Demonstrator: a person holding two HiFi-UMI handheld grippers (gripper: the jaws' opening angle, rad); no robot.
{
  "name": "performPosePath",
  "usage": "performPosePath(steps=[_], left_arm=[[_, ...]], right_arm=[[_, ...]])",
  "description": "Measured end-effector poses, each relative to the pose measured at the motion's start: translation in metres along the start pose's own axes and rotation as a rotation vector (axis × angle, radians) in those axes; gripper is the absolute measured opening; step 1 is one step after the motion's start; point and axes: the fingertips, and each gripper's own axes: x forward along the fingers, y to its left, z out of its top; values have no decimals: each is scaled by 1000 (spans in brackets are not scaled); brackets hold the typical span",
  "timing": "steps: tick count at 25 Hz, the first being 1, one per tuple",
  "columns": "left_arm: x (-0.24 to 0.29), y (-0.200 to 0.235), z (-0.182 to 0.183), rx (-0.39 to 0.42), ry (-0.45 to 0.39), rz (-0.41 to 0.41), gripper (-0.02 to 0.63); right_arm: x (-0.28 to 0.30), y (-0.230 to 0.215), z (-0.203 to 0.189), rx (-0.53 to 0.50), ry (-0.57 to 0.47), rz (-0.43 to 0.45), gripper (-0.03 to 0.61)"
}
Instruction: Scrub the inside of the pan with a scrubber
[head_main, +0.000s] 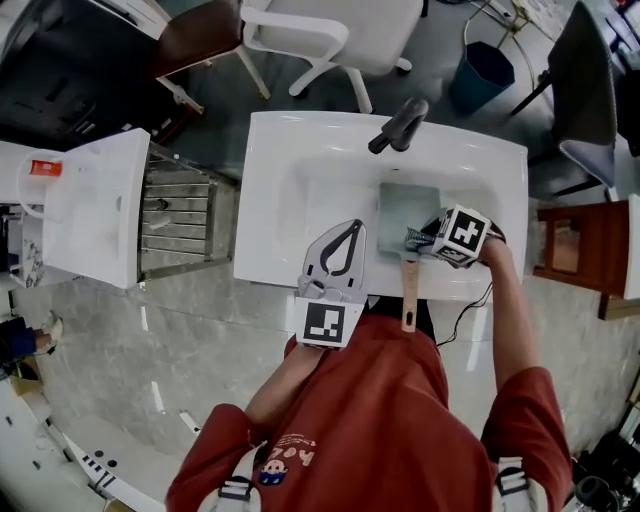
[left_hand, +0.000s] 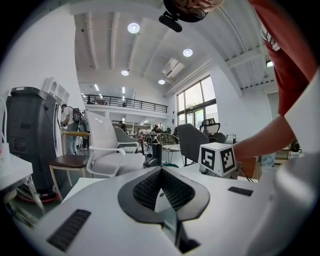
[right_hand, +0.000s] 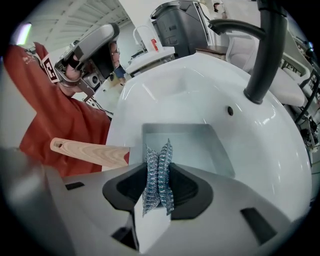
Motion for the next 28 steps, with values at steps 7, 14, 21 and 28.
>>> performPosePath(steps=[7,14,21,28], left_arm=[[-5,0,-3,-4,8,3,11],[-5,2,-1,-2,4,9,11],[-3,-1,1,5,7,-1,11],[3,1,4,36,10,-2,11]], right_arm=[[7,-1,-3,37,13,21,141],[8,-4,-1,46,9,30,140],[8,-11,-2,48,-1,8,141],[12,-30,0,17,-7,-73,141]])
